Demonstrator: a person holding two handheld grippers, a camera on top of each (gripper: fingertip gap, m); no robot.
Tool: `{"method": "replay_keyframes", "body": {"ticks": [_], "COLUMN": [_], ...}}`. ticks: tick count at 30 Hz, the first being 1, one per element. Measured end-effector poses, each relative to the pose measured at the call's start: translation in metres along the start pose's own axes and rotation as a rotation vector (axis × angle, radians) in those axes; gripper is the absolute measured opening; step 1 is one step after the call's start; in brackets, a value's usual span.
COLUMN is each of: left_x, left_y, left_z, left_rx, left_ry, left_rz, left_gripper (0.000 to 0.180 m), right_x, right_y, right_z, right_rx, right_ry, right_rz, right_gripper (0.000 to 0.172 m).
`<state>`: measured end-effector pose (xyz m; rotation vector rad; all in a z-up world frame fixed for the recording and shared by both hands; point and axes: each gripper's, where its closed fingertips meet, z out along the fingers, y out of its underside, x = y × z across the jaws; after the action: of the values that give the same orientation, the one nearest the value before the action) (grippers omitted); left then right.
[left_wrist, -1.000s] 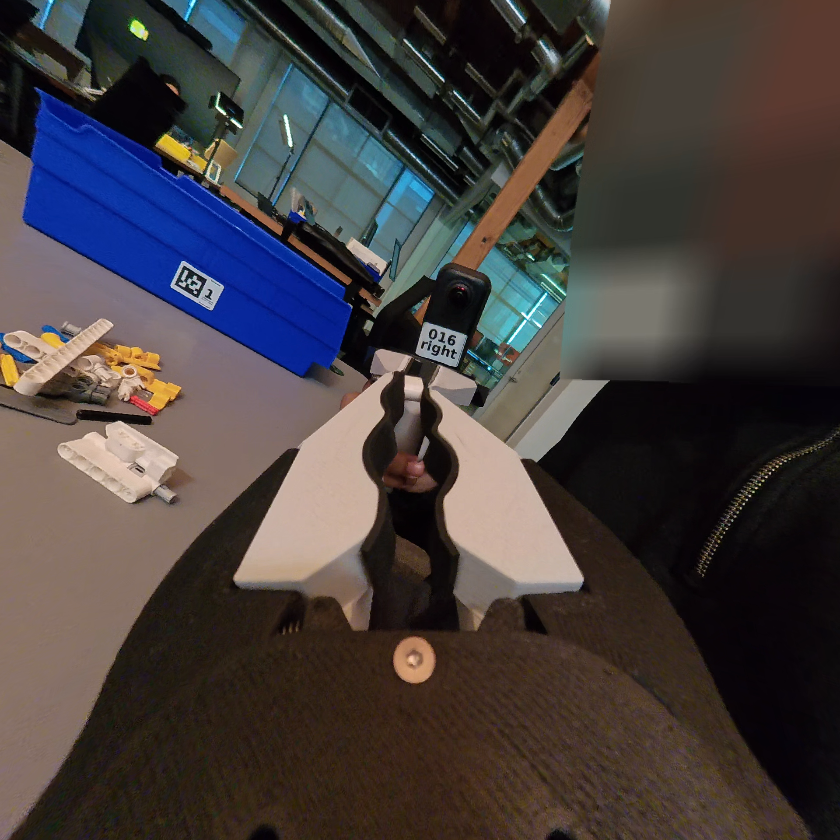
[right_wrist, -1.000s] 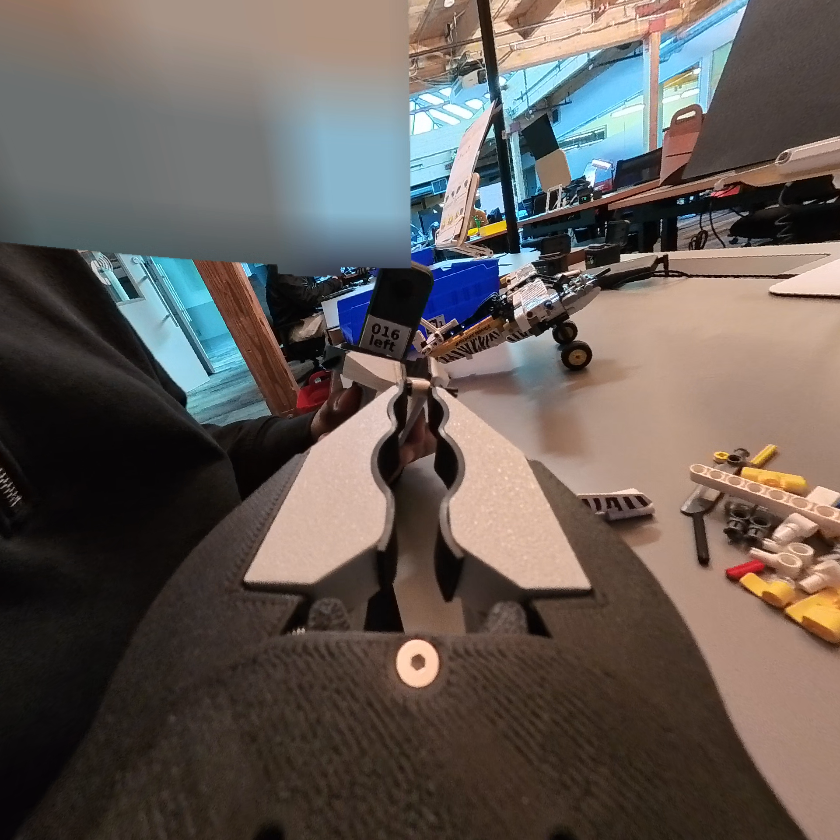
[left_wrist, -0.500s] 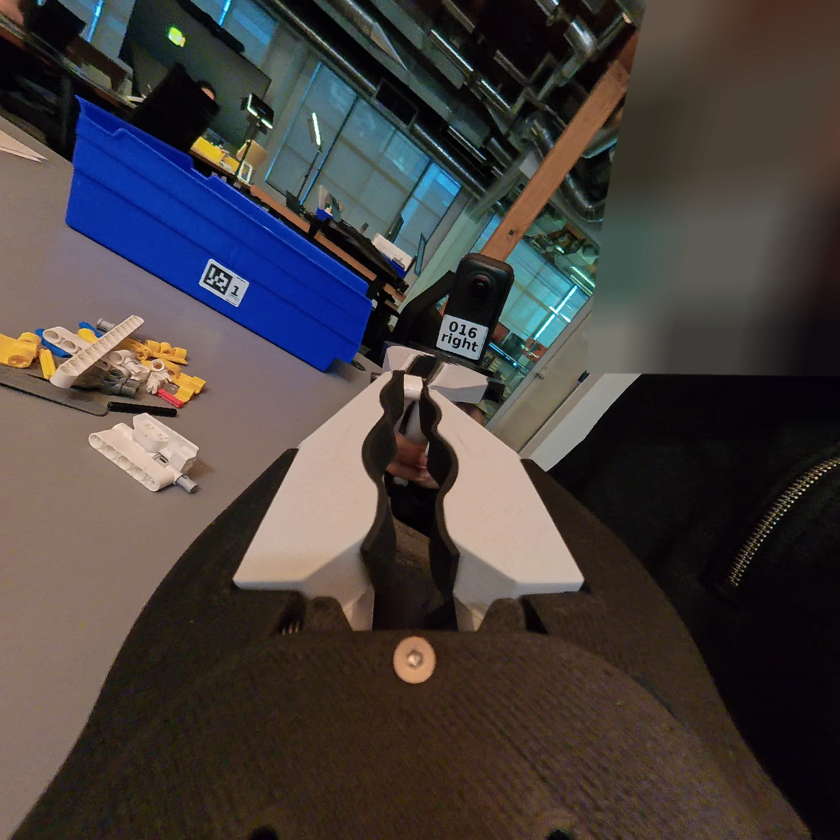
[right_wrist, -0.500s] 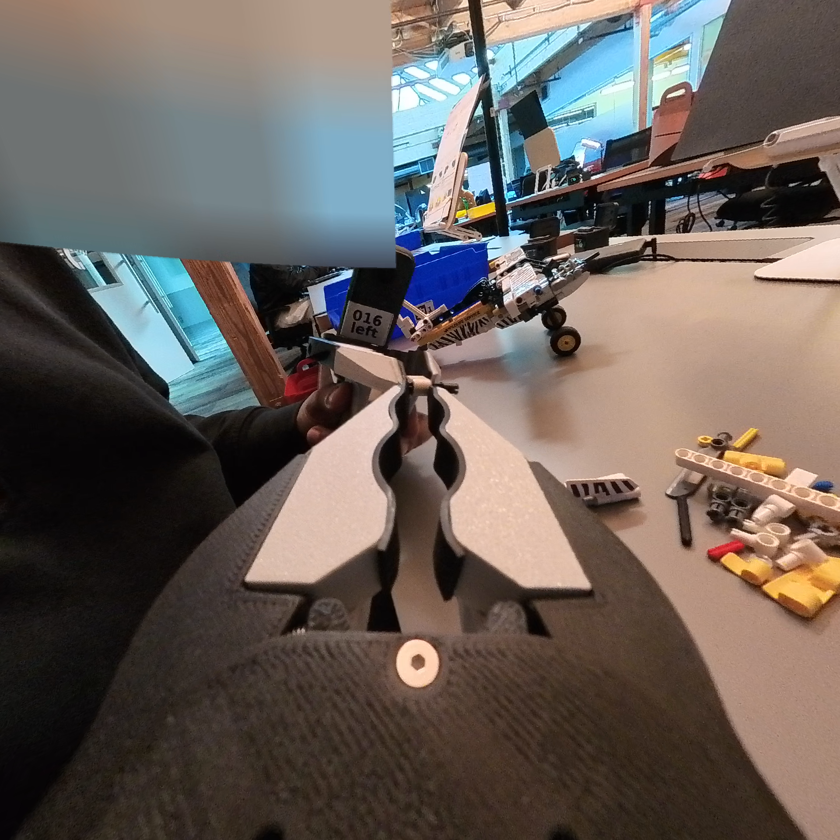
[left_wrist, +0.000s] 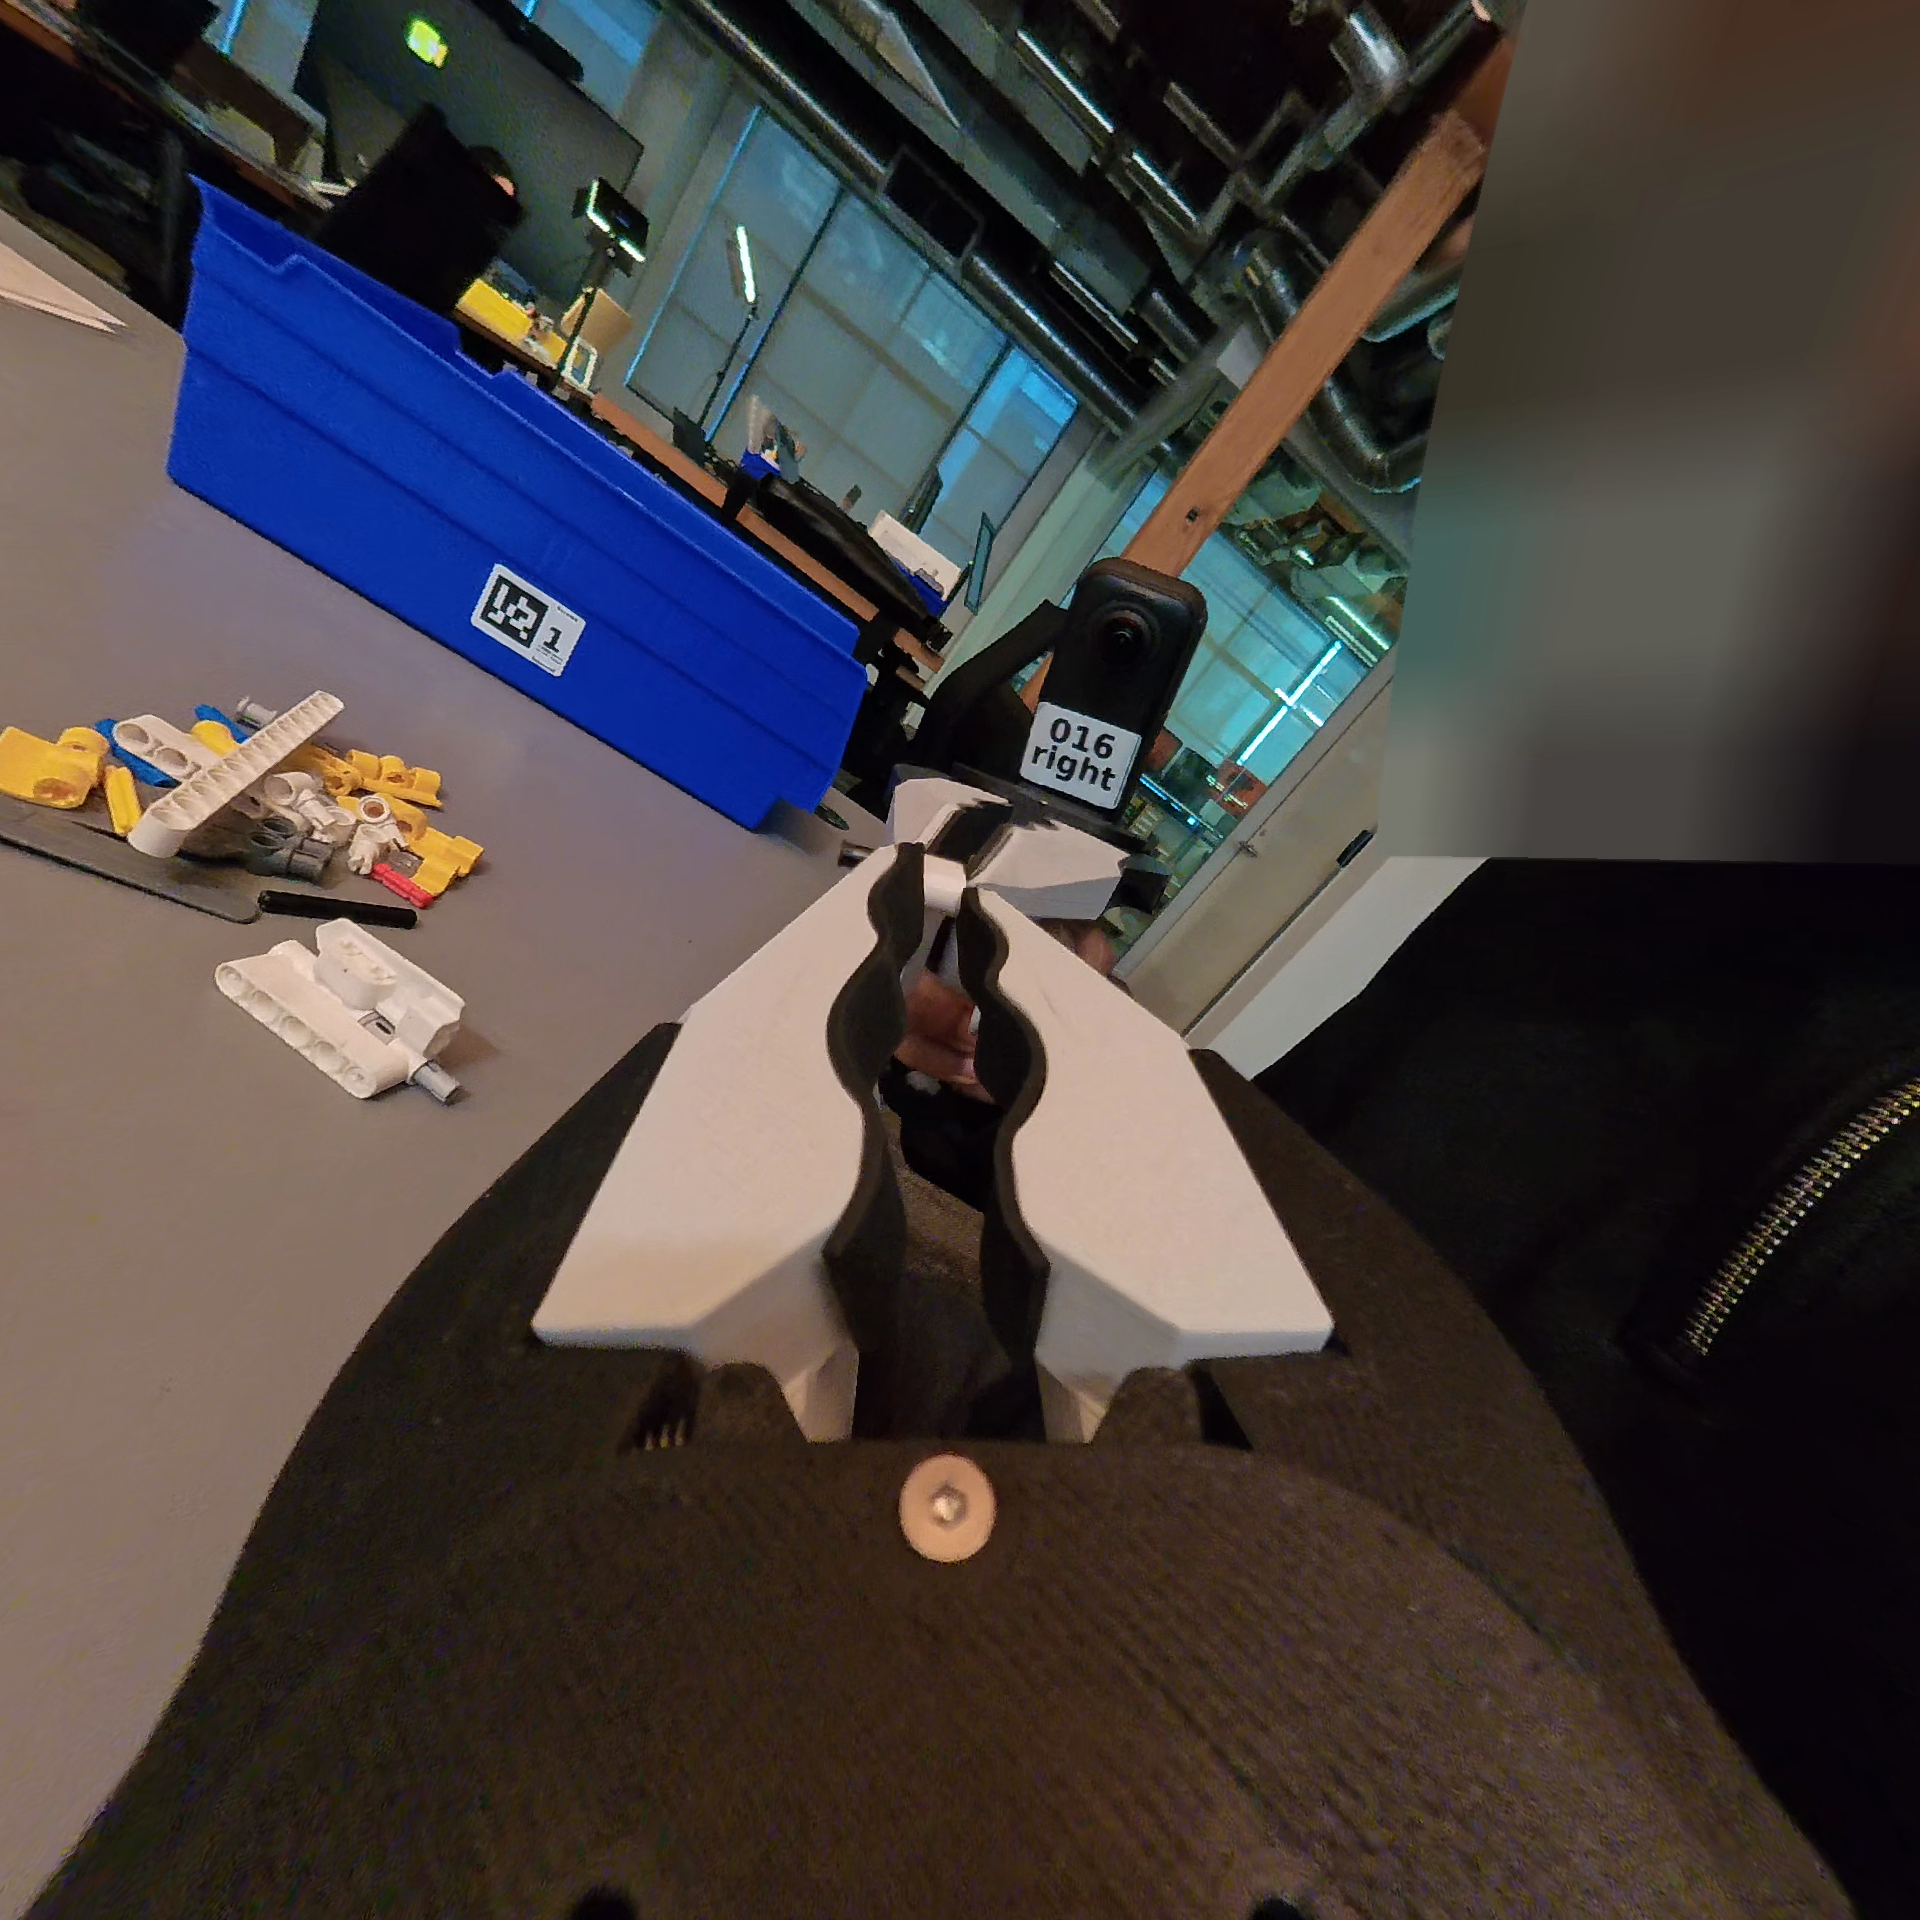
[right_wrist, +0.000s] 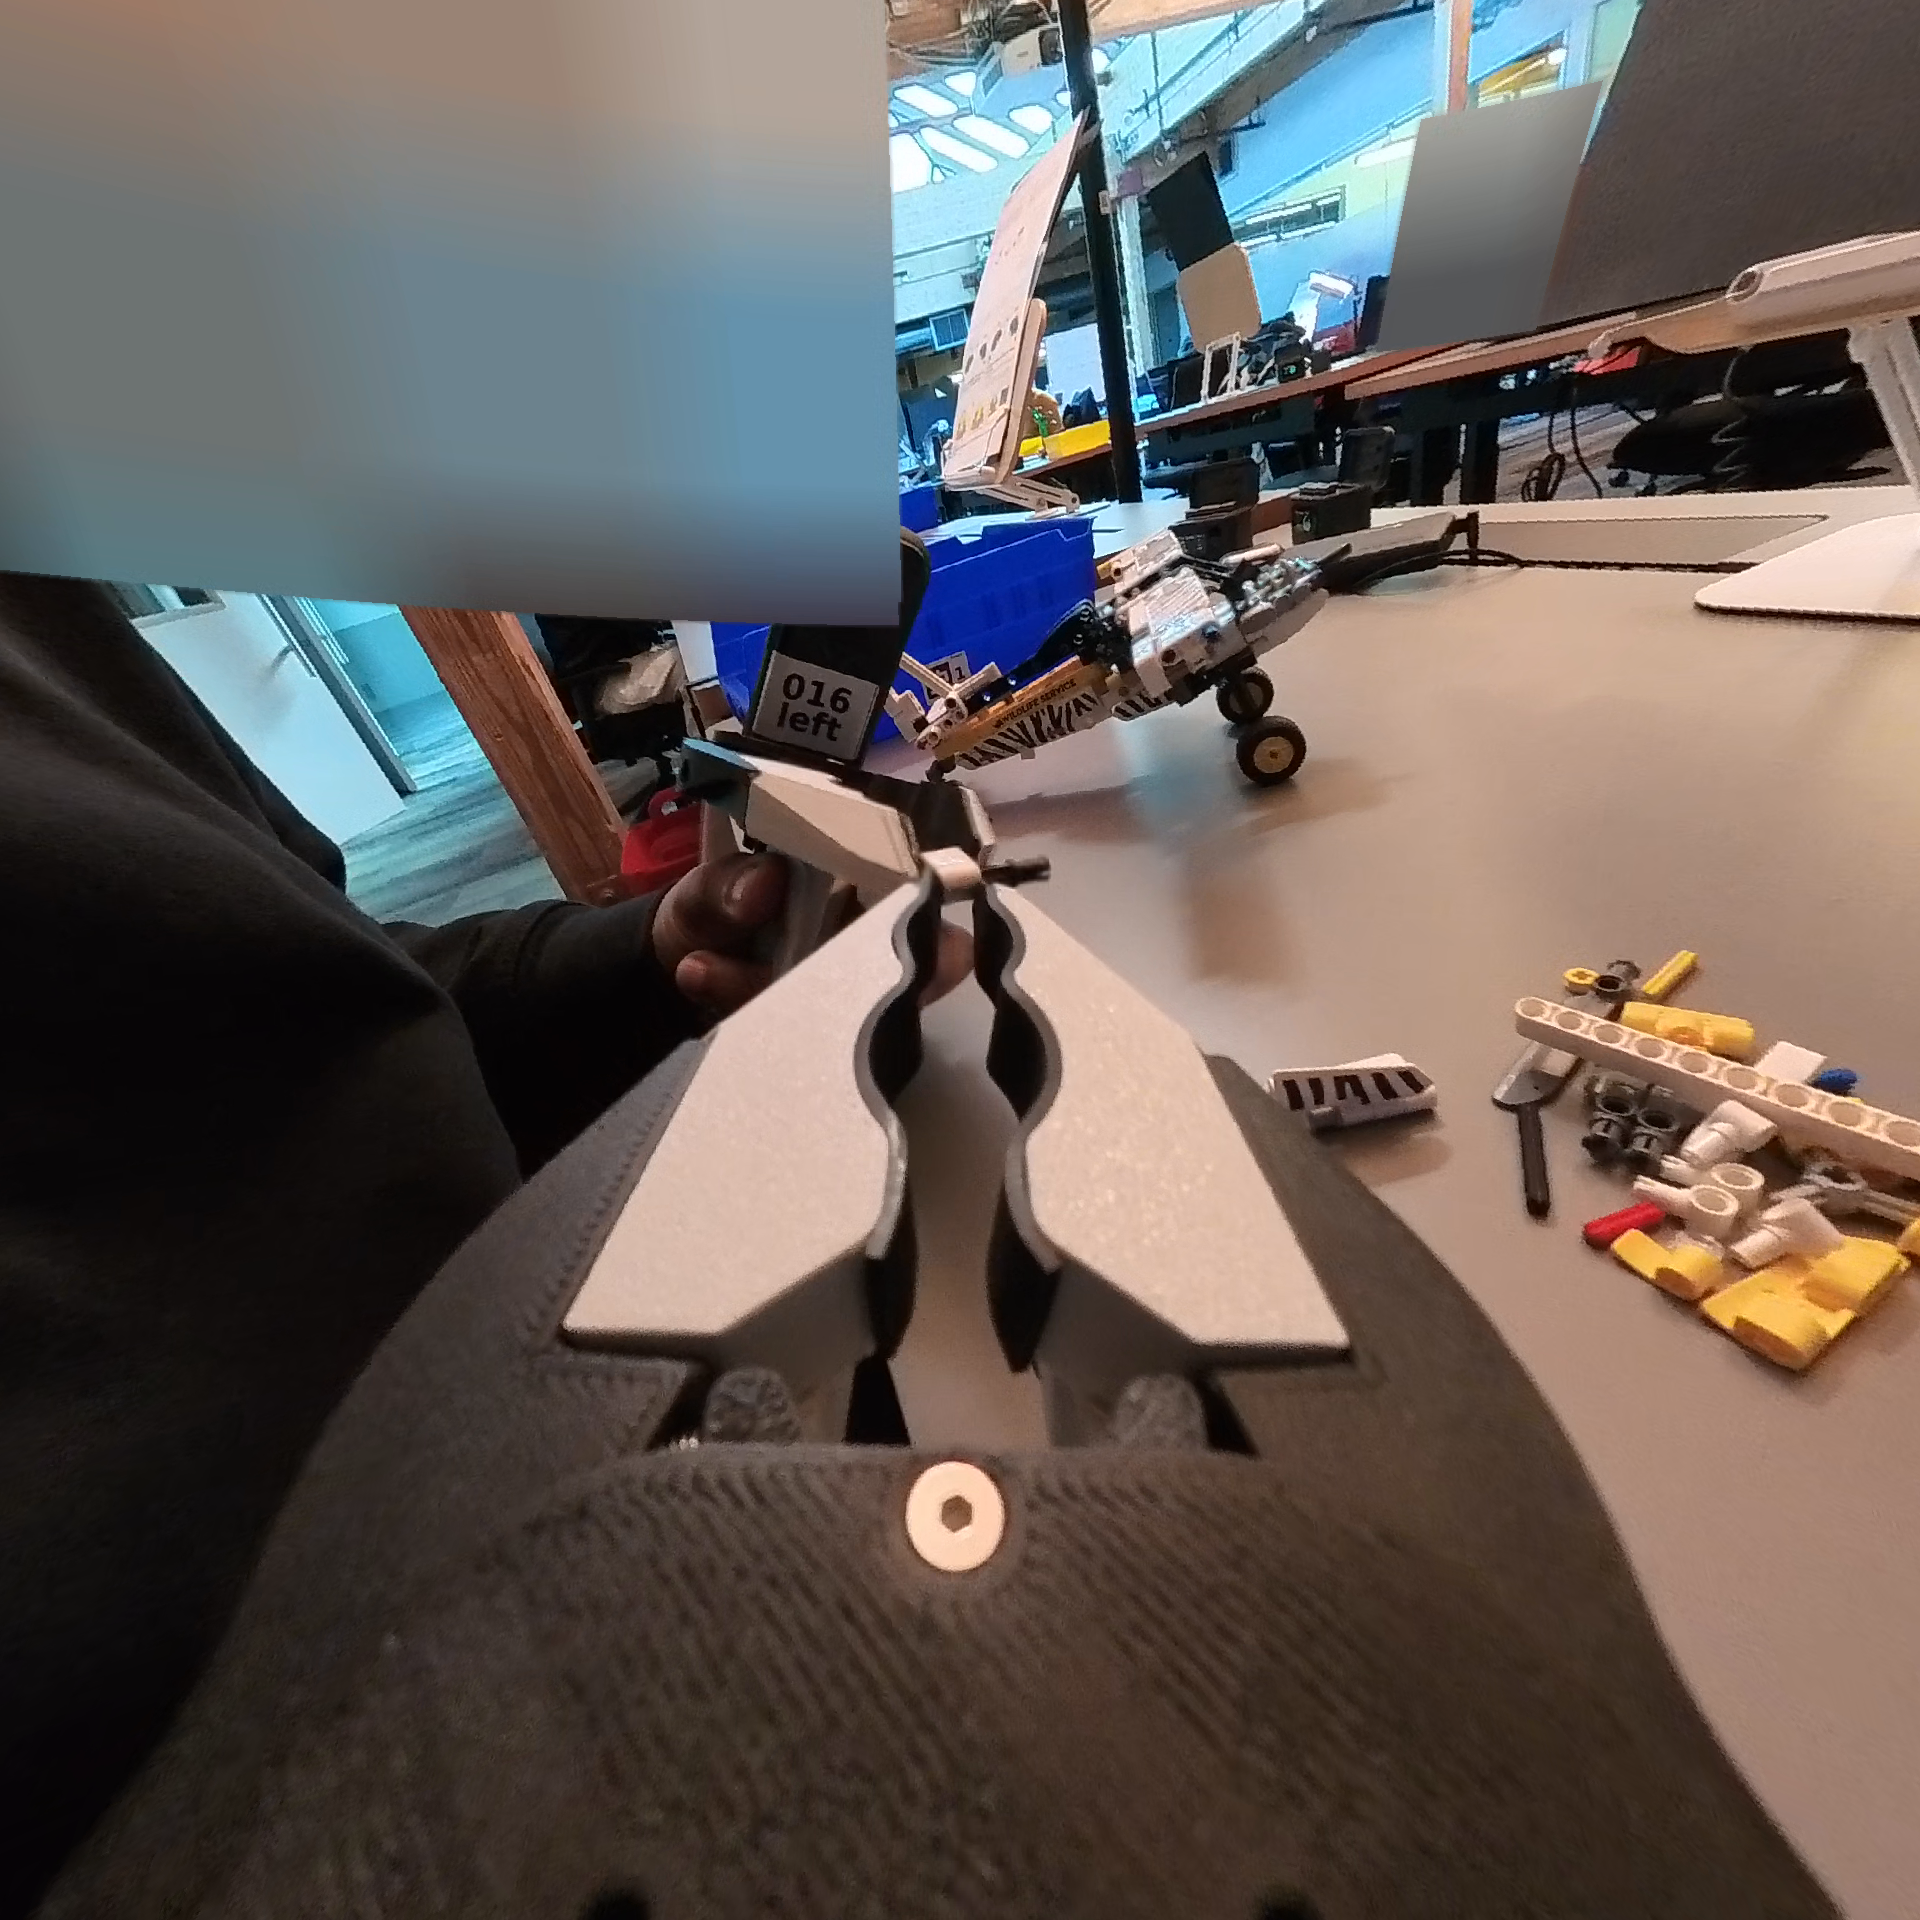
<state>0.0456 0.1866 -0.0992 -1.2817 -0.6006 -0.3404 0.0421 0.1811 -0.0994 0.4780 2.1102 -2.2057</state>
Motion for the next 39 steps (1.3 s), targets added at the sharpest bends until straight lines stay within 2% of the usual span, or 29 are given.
{"method": "replay_keyframes", "body": {"ticks": [1, 2, 3, 4, 5, 6, 9, 12, 16, 19, 22, 23, 25, 28, 31, 32, 33, 36, 39], "left_x": [0.001, 0.015, 0.034, 0.066, 0.075, 0.067, 0.029, 0.005, -0.013, -0.025, -0.031, -0.032, -0.035, -0.034, -0.032, -0.033, -0.033, -0.034, -0.038], "left_y": [0.0, 0.006, 0.042, 0.056, 0.059, 0.053, 0.022, 0.022, 0.028, 0.017, 0.008, 0.008, 0.008, 0.009, 0.009, 0.008, 0.007, 0.007, 0.005], "left_z": [0.0, 0.006, 0.027, 0.044, 0.055, 0.059, 0.049, 0.042, 0.03, 0.021, 0.018, 0.018, 0.018, 0.018, 0.017, 0.016, 0.015, 0.014, 0.012], "left_rx": [-0.001, -0.037, -0.212, -0.235, -0.263, -0.26, -0.166, -0.187, -0.236, -0.174, -0.115, -0.112, -0.116, -0.123, -0.106, -0.097, -0.089, -0.078, -0.066], "left_ry": [0.006, 0.085, 0.146, 0.275, 0.281, 0.214, 0.079, -0.043, -0.134, -0.177, -0.189, -0.191, -0.205, -0.207, -0.197, -0.195, -0.193, -0.188, -0.211], "left_rz": [0.002, 0.012, 0.042, 0.092, 0.116, 0.158, 0.065, 0.064, 0.105, 0.043, -0.013, -0.019, -0.022, -0.006, -0.018, -0.024, -0.031, -0.055, -0.068], "left_gripper": [0.003, 0.0, 0.0, 0.0, 0.0, 0.0, 0.0, 0.0, 0.0, 0.0, 0.0, 0.0, 0.0, 0.002, 0.003, 0.003, 0.003, 0.005, 0.011], "right_x": [0.005, 0.006, -0.002, -0.007, -0.002, 0.012, 0.041, 0.052, 0.064, 0.075, 0.09, 0.095, 0.107, 0.124, 0.133, 0.134, 0.135, 0.133, 0.128], "right_y": [0.004, 0.023, 0.041, 0.046, 0.042, 0.038, 0.037, 0.041, 0.04, 0.036, 0.046, 0.052, 0.058, 0.053, 0.066, 0.068, 0.07, 0.07, 0.059], "right_z": [0.002, 0.011, 0.023, 0.029, 0.028, 0.021, 0.003, -0.003, -0.02, -0.031, -0.034, -0.034, -0.032, -0.026, -0.023, -0.022, -0.022, -0.02, -0.018], "right_rx": [-0.031, -0.149, -0.256, -0.277, -0.255, -0.238, -0.247, -0.283, -0.28, -0.249, -0.332, -0.387, -0.486, -0.561, -0.668, -0.686, -0.697, -0.704, -0.636], "right_ry": [0.037, 0.059, 0.038, 0.043, 0.077, 0.147, 0.264, 0.327, 0.374, 0.416, 0.49, 0.52, 0.567, 0.593, 0.566, 0.56, 0.558, 0.55, 0.552], "right_rz": [-0.001, -0.013, -0.062, -0.105, -0.102, -0.07, 0.029, 0.042, 0.056, 0.095, 0.121, 0.108, 0.017, -0.249, -0.315, -0.317, -0.322, -0.363, -0.423], "right_gripper": [0.0, 0.0, 0.0, 0.0, 0.0, 0.0, 0.0, 0.0, 0.0, 0.0, 0.021, 0.027, 0.027, 0.02, 0.024, 0.02, 0.009, 0.008, 0.008]}}
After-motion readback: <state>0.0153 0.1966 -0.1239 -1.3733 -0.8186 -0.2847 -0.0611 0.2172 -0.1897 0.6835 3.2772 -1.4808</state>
